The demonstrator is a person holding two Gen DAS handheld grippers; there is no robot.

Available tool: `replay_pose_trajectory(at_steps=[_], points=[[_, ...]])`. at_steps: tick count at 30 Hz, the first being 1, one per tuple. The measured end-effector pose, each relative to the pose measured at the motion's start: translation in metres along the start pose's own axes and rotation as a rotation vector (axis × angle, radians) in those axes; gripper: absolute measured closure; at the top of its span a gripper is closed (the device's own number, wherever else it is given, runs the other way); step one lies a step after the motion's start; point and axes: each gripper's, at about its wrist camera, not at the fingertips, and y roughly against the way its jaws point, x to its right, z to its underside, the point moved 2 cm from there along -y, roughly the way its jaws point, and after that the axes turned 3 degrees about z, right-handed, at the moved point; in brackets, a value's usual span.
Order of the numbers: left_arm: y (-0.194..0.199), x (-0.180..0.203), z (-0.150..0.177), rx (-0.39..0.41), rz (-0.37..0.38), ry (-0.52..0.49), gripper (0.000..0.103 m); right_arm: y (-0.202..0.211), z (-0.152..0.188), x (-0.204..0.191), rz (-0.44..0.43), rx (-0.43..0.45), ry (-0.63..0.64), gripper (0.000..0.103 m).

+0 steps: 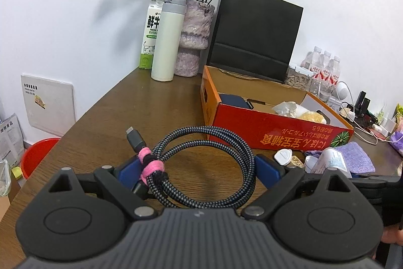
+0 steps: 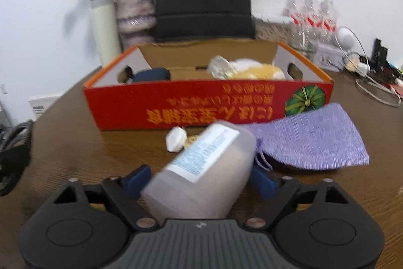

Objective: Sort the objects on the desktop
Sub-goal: 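Grasp the braided cable with left tool while right tool grasps the clear swab container, then carry the cable and swab container over the box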

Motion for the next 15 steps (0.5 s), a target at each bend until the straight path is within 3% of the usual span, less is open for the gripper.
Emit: replay_pose_trajectory(at_steps=[2,3,5,15], points=[[-0.001,0.001,0.001,-0.004,0.004,-0.002,0.009,-0.002,0.001,0.005,-0.003,-0.009,-0.016,0.033],[-0.002,0.001,0.001,-0.006,0.004,-0.004,0.009,-0.002,0.002,0.006,-0.004,-0.007,-0.020,0.048],[-0.003,0.002,0.002,-0.007,0.002,-0.008,0.009,0.000,0.004,0.010,-0.013,-0.008,-0.027,0.063],[0.000,0.015,0.003,-0.006,0.003,-0.025,0.009,0.024,0.019,0.026,-0.108,0.012,-0.017,0.063]])
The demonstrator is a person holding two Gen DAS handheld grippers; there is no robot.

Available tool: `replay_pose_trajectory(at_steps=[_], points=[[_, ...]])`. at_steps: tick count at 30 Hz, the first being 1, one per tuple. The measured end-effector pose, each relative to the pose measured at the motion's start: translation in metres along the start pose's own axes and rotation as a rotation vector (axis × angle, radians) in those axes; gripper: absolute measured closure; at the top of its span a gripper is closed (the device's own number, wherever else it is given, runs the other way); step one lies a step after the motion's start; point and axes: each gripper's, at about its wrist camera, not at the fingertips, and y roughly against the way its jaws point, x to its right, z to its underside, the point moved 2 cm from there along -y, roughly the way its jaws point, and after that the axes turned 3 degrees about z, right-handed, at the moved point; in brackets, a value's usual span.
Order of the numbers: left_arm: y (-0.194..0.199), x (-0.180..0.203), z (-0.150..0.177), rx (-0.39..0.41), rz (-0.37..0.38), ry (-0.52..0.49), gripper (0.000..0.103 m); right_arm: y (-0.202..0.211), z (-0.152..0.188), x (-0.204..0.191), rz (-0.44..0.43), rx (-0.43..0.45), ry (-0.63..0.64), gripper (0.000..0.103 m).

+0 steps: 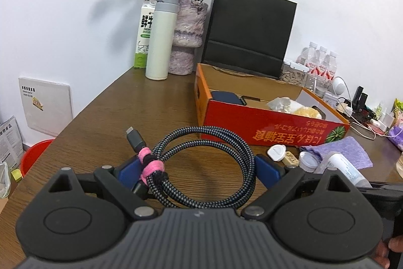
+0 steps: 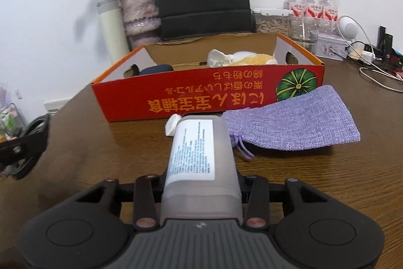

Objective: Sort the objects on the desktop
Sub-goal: 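Carry the cable and swab container over the box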

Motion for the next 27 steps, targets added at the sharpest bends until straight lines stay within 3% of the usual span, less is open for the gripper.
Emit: replay_pose_trajectory(at_steps=[14,27], points=[[0.005,0.039,-0.016,0.032,0.024,-0.041,0.009,0.040,-0.008,0.012,-0.103,0.107,0.019,0.063],[-0.010,0.082,-0.058,0.112,0.075,-0.069,0.009,0.050,-0.056,0.022,-0.139,0.245,0.050,0.063]])
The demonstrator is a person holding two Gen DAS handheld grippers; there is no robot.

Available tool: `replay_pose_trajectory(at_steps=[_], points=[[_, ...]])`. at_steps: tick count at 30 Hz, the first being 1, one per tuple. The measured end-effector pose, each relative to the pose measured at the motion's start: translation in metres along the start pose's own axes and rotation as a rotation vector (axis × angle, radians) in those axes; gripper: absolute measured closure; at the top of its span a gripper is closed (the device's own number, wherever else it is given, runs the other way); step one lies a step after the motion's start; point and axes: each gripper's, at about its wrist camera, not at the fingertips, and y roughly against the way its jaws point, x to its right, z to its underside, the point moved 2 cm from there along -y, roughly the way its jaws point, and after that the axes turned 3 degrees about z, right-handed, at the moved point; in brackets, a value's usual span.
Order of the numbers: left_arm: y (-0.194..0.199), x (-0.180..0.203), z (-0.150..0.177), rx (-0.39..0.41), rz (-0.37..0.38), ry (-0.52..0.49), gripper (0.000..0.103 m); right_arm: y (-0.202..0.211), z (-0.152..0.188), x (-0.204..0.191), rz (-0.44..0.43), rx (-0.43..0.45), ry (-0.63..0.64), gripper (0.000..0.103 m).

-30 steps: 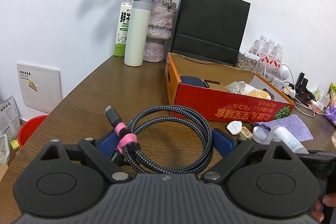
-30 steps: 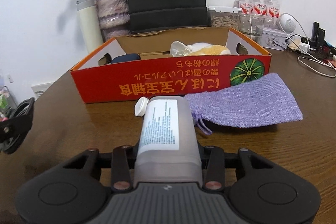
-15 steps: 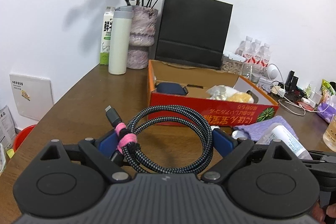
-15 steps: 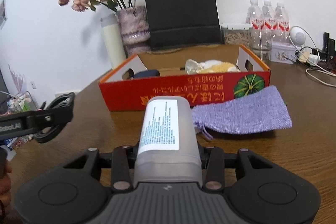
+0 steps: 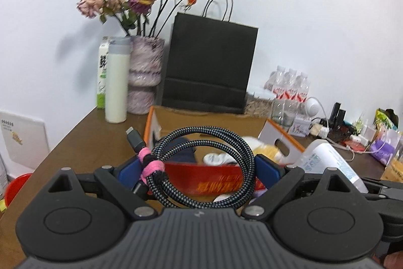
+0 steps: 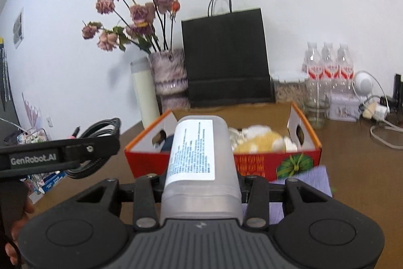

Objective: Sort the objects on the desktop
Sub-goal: 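Carry the cable and swab container over the box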

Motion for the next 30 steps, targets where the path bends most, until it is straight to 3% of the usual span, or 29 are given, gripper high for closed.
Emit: replay_pose_trajectory(at_steps=[13,30], points=[[-0.060,0.022,-0.039,0.053,0.023,0.010,0.009,-0.050,-0.043,0.018,0.002,0.070,0.007,0.063],[-0.167,0.017,-0.044,-0.031,-0.006,-0.018,0.009,-0.145,-0.055,0.067,0.060,-0.017,0.015,0.063]])
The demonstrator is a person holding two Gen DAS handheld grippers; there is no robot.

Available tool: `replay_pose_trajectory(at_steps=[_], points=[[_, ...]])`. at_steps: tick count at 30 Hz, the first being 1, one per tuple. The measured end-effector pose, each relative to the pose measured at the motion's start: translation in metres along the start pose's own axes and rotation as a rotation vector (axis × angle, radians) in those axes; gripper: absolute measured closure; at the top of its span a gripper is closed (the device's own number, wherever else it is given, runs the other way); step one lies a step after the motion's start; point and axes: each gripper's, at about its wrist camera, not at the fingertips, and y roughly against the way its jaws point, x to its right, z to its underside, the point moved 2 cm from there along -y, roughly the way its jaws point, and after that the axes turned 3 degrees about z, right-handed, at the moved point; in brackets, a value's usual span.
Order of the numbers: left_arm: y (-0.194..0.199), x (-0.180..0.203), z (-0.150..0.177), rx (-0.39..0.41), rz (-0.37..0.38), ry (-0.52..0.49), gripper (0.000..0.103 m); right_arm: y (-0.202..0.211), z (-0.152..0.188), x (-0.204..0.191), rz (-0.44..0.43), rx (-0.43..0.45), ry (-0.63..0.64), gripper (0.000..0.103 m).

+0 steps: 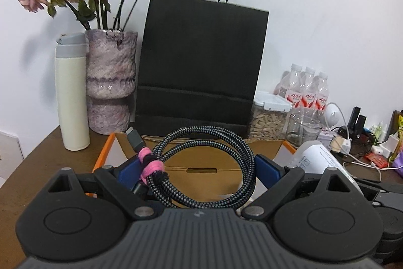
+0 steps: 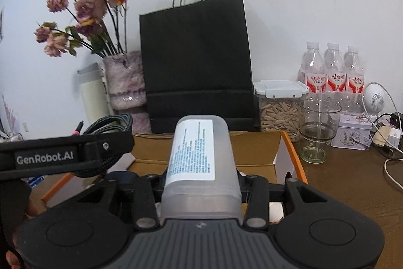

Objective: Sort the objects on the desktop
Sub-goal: 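Carry the cable and swab container over the box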

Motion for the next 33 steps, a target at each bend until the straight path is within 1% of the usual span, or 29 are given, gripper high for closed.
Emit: replay_pose_trajectory(at_steps=[6,13,19,33], points=[[-0.028,0.000,0.009,-0.052,-0.014,-0.030,0.009,-0.026,0.004,0.006,0.015,-0.051,0.019,0.063],[-0.045,-0.004,0.020,-0.091,-0.022,-0.041,0.009,-0.041,0.009,0.007,0.021,-0.074,0.050,0.063],[-0.045,-0.006,0.023,-0.096,-0.026,-0.036,0.009,-0.038,0.011,0.002,0.025,-0.065,0.091,0.063],[-0.036,-0.016,0.023,-0.078,-0.050,-0.016,0.009,-0.034,0.013,0.000,-0.010,-0.056,0.100,0.063]])
